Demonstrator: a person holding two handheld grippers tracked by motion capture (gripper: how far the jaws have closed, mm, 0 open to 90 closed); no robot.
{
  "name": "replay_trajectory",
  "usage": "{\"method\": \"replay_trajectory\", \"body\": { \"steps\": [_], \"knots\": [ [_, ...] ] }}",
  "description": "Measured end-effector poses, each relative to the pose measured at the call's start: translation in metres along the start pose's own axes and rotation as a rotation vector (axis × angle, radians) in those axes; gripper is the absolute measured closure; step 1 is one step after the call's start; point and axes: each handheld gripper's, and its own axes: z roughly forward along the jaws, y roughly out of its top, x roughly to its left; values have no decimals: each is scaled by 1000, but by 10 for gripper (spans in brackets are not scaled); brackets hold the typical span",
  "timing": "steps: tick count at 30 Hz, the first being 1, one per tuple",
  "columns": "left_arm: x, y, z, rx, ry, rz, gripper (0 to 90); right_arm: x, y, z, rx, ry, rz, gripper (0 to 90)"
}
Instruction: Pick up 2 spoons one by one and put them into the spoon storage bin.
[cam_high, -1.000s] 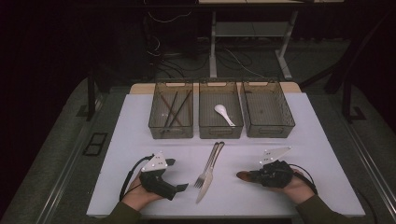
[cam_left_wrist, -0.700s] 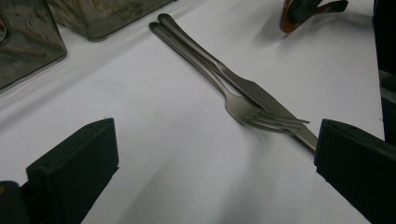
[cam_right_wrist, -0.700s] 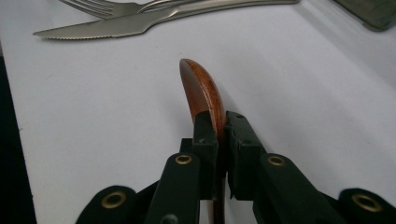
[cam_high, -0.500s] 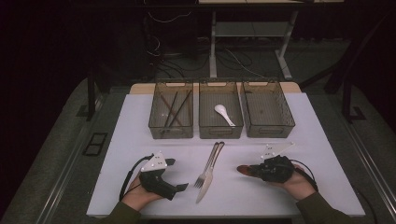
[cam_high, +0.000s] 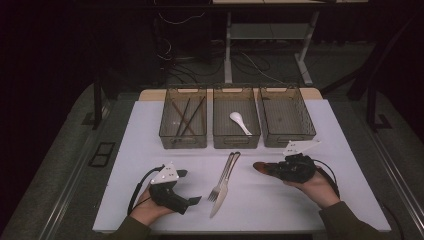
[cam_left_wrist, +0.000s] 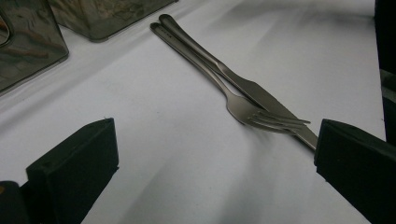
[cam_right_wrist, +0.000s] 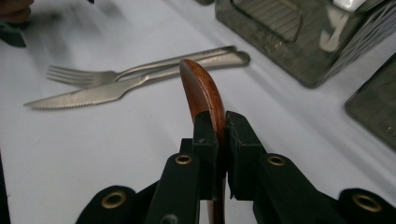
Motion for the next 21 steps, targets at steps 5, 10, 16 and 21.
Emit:
{"method": "replay_trajectory", "body": {
  "steps": [5,10,16,21],
  "knots": [
    [0,0,0,-6,4,0,0,-3,7,-2,-17,-12,11,825],
    [0,0,0,-8,7,3,0,-6,15,-4,-37,-22,16,825],
    [0,0,0,2,9,9,0,-9,28,-8,-81,-40,12,825],
    [0,0,0,2,9,9,0,-12,39,-7,-103,-54,9,825]
  ]
}}
